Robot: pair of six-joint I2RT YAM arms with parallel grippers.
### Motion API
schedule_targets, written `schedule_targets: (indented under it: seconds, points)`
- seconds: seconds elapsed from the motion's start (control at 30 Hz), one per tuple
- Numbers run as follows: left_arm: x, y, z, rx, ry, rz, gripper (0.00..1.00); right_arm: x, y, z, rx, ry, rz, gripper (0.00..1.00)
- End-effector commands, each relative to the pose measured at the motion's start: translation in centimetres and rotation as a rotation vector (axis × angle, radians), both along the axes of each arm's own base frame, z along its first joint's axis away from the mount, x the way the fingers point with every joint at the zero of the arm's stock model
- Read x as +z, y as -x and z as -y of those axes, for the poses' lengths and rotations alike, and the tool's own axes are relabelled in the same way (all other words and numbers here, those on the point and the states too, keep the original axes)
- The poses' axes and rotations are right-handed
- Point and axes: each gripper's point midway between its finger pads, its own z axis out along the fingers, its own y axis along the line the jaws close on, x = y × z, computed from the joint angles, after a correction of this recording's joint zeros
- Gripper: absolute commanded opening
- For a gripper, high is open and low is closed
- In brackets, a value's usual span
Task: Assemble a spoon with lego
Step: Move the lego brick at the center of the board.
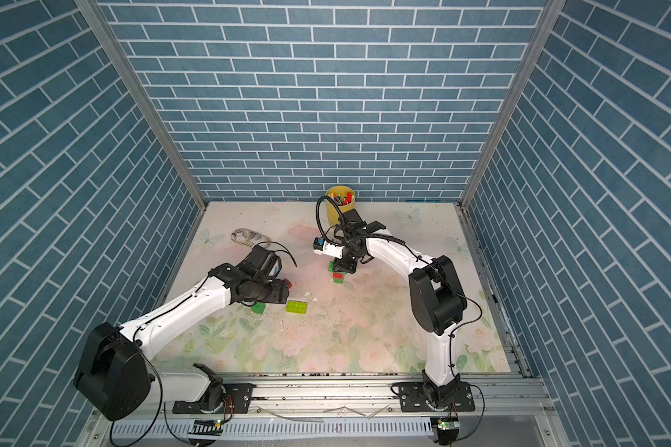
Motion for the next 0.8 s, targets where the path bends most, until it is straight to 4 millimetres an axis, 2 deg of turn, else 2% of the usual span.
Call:
schedule_targets:
  seconds: [0.0, 0.3, 0.43, 0.53, 0.63, 0.77]
  points:
    - [-0.2, 0.6, -0.6, 0.0, -0.013, -0.014, 0.87, -0.1, 0.3, -0.3, 0.02, 0.01, -0.022, 0.37]
    - [-0.1, 0.6, -0.7, 0.004, -0.011, -0.013, 0.87, 0.6, 0.6, -0.3, 0.015, 0.001, -0.02, 0.56]
    - [0.2, 0.4, -0.7, 0.005, -0.005, -0.005, 0.87, 1.8, 0.3, -0.3, -0.003, -0.018, 0.006, 0.6]
    - [0.9, -0.1, -1.0, 0.016, 0.013, 0.006, 0.87, 3.8, 0.2, -0.2, -0.022, -0.04, 0.048, 0.61]
    - [1.7, -0.9, -2.1, 0.053, 0.028, 0.024, 0.87, 5.7, 0.4, 0.0, -0.041, -0.048, 0.105, 0.62]
    - [2.6, -2.0, -5.4, 0.171, 0.062, 0.062, 0.87, 7.3, 1.8, -0.8, -0.069, -0.056, 0.152, 0.63]
